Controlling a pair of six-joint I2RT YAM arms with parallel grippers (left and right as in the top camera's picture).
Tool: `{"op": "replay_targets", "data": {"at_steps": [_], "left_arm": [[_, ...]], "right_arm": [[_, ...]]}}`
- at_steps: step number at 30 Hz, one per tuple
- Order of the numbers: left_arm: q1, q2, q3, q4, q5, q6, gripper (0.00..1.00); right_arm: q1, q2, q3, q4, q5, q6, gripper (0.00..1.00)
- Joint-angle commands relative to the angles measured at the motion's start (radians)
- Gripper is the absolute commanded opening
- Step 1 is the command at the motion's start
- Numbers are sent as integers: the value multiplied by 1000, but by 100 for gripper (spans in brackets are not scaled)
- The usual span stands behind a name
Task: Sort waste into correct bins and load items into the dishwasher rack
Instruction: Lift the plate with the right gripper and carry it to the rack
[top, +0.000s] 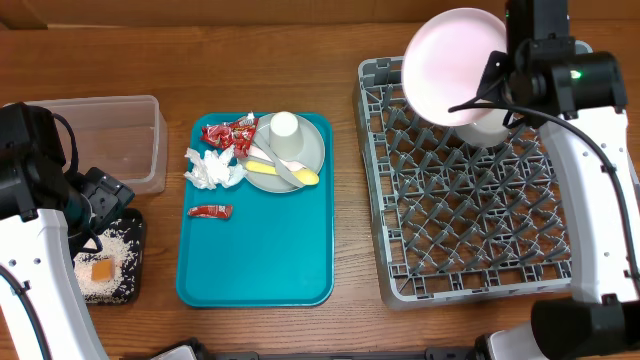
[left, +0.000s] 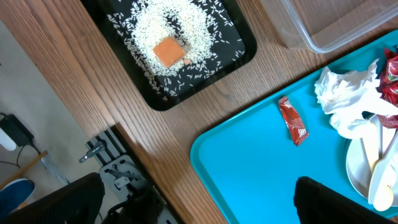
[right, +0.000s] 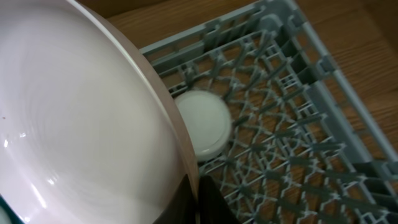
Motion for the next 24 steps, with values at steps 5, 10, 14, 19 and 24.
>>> {"op": "replay_targets", "data": {"at_steps": [5, 10, 14, 19, 24], "left_arm": [[5, -12, 17, -2, 0, 19, 100], [5, -12, 17, -3, 0, 19, 100], [5, -12, 17, -2, 0, 19, 100], [5, -12, 17, -2, 0, 19, 100], [5, -12, 17, -2, 0, 19, 100]], "right_arm": [[12, 111, -14, 57, 282, 34, 4], [26, 175, -14, 63, 362, 56, 4], [51, 190, -15, 69, 383, 56, 4], [95, 191, -18, 74, 411, 56, 4], [114, 191, -88, 115, 490, 56, 4]]}}
